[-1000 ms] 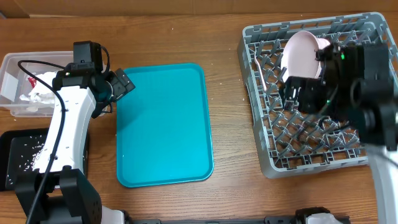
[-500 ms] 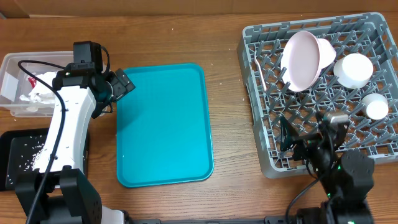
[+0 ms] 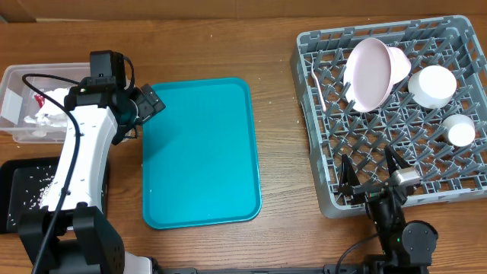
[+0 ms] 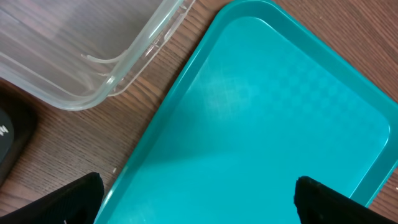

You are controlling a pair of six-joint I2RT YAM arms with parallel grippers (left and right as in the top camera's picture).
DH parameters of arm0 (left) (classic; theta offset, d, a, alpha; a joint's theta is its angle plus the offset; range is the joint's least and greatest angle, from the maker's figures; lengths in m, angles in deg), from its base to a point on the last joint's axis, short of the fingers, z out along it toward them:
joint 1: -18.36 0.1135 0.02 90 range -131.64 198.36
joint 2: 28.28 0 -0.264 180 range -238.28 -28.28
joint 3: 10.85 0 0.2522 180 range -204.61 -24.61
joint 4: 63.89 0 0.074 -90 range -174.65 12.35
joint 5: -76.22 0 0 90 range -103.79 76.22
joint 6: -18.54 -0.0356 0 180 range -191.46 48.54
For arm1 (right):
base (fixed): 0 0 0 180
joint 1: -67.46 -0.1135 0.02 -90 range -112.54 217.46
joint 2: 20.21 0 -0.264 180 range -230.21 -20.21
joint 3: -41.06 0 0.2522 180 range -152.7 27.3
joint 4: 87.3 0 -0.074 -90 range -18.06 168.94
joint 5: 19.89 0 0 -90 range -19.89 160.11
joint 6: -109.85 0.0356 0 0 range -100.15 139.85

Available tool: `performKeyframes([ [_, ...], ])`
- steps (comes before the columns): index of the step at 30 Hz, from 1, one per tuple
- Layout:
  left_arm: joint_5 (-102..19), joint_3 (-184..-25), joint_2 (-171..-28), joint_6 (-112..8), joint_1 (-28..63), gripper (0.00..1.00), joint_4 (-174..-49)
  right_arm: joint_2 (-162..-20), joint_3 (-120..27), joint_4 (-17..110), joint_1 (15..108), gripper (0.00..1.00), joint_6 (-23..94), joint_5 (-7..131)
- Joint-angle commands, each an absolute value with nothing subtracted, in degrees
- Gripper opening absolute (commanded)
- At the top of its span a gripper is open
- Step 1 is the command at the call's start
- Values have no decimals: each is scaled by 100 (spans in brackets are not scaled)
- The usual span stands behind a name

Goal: Sort waste into correct bins and load items into the dishwasher

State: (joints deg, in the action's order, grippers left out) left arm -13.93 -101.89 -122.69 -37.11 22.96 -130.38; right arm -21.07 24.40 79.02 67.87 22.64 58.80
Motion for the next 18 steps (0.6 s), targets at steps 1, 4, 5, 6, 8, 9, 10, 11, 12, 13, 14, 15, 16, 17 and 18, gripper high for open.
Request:
performKeyframes([
  [1,-1334,-10226,-12269,-3674,2294,100,-13027,-2037,2689,8144,6809,100,2240,6238],
  [4,-1334,-10226,-12269,-3676,2294,100,-13027,-2035,2683,8190,6769,100,2240,6608],
  [5,-1334,-10226,-12269,-3674,2294,100,-13027,-2035,2683,8186,6767,100,2240,6717],
  [6,-1334,-10226,-12269,-3674,2294,100,-13030,-2035,2683,8179,6765,100,2237,6774],
  [8,-1334,-10226,-12269,-3674,2294,100,-13030,-2035,2683,8092,6743,100,2237,6922],
  [9,-1334,-10226,-12269,-3674,2294,100,-13027,-2035,2683,7963,6743,100,2237,6898],
  [10,-1334,-10226,-12269,-3674,2294,100,-13027,-2035,2683,7819,6743,100,2237,6865],
  [11,-1334,-10224,-12269,-3674,2294,100,-13027,-2035,2683,7386,6743,100,2242,6811],
  [12,-1334,-10226,-12269,-3674,2294,100,-13030,-2037,2683,7414,6743,100,2233,6815],
  [13,-1334,-10226,-12269,-3674,2294,100,-13027,-2037,2683,7412,6743,100,2237,6815],
  [14,-1334,-10226,-12269,-3674,2294,100,-13027,-2037,2683,7417,6743,100,2240,6811],
  [15,-1334,-10226,-12269,-3674,2294,100,-13027,-2037,2683,7419,6743,100,2240,6813],
  [16,-1334,-10224,-12269,-3674,2294,100,-13027,-2037,2683,7419,6743,100,2240,6813],
  [17,-1334,-10226,-12269,-3674,2294,100,-13027,-2037,2683,7419,6743,100,2240,6811],
  [18,-1334,-10226,-12269,-3674,2294,100,-13027,-2037,2683,7421,6743,100,2240,6813],
])
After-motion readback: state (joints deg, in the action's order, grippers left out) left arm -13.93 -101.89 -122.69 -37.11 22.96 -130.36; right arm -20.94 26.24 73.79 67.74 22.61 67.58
